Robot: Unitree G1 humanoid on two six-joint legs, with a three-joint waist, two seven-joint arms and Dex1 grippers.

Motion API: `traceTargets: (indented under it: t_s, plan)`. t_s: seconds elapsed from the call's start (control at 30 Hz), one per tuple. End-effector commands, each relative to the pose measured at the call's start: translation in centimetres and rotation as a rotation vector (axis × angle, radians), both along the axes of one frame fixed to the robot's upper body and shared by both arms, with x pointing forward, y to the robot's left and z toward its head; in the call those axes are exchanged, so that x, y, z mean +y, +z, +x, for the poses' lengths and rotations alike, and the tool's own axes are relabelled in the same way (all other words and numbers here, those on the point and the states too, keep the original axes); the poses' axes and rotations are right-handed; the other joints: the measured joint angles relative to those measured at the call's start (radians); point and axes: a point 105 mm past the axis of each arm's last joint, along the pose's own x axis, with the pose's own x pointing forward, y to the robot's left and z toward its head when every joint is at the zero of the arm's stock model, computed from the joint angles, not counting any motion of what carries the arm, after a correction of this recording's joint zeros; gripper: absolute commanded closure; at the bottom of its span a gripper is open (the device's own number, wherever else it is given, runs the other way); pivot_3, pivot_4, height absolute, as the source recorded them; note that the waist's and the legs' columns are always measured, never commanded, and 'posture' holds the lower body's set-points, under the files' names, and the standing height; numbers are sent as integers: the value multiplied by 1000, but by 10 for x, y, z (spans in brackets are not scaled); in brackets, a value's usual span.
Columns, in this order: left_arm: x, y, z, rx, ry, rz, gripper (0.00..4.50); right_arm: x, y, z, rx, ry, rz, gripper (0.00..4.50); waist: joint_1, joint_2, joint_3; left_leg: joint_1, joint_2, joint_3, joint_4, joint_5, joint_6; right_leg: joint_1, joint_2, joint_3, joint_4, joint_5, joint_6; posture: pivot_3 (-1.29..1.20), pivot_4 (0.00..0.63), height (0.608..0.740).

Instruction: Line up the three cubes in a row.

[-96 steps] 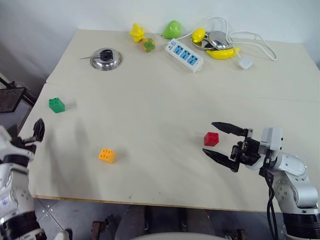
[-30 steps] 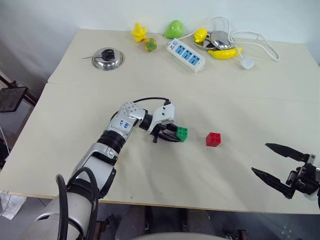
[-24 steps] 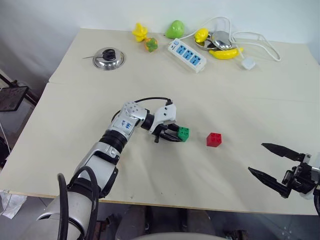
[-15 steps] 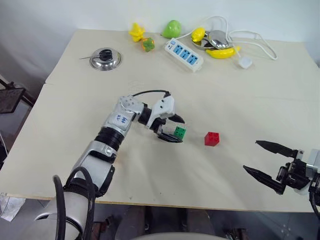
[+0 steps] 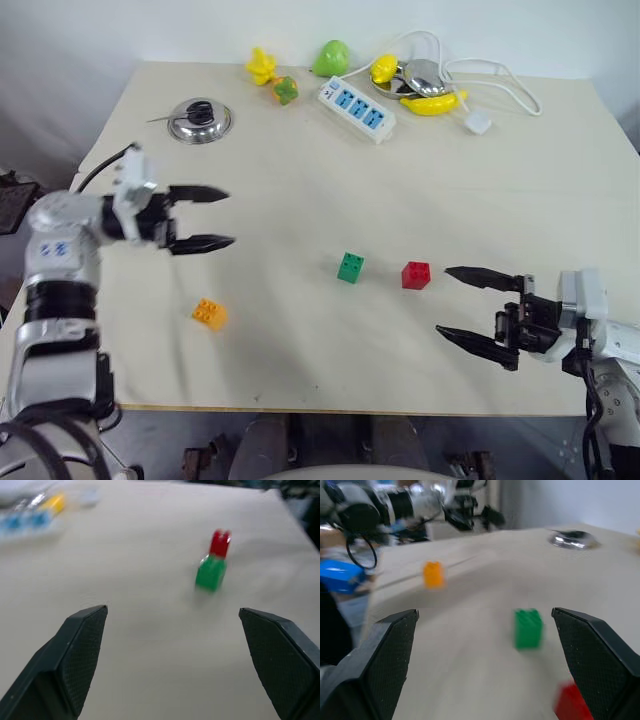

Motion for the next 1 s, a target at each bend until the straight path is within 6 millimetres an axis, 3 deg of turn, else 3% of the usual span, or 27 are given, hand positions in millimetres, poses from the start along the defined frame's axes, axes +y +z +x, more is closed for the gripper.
traceTargets:
  t_s: [0.03,0.13,0.23,0.4,0.57,0.73,0.83,1.0]
  plan:
    - [42,-5,-18,-31,167,-3,28,22,11,-10,-38,113,36,0,4,0,0,0,0,-1,0,0,0,0,0,-1,0,0,0,0,150,740]
    - [70,-32,-49,66,272,3,28,32,11,-13,-56,173,19,0,-3,0,0,0,-1,-1,0,-1,0,0,-1,-1,0,0,-1,0,150,740]
    - [72,-48,-71,117,289,20,28,29,11,-10,-82,156,8,0,-1,0,0,0,-1,-1,0,-3,1,0,-1,-3,0,0,-1,0,150,740]
    - [46,-55,-84,81,178,83,28,15,5,-5,-89,117,-39,0,21,-1,0,0,-1,-2,0,-4,1,0,-3,-3,-1,0,-2,0,150,740]
    - [-1,-53,-82,-13,42,66,28,-13,-11,-5,-35,40,-103,0,22,0,0,0,-1,-2,-1,-5,1,1,-3,-3,-1,0,-2,0,150,740]
    - [-21,-68,-88,67,16,43,28,-30,-24,-10,8,-8,-138,0,6,0,0,2,1,4,-2,-5,0,0,-1,-4,-2,0,-2,0,150,740]
    - [-30,-68,-96,80,119,-13,28,-34,-26,-14,4,-27,-144,0,-6,1,0,3,2,7,-2,-5,0,0,-1,-2,-2,0,-2,0,150,740]
    - [-40,-73,-88,71,407,-97,28,-33,-31,-19,21,-55,-128,0,3,1,-1,4,2,6,-2,-5,0,1,-2,0,-2,0,-2,0,150,740]
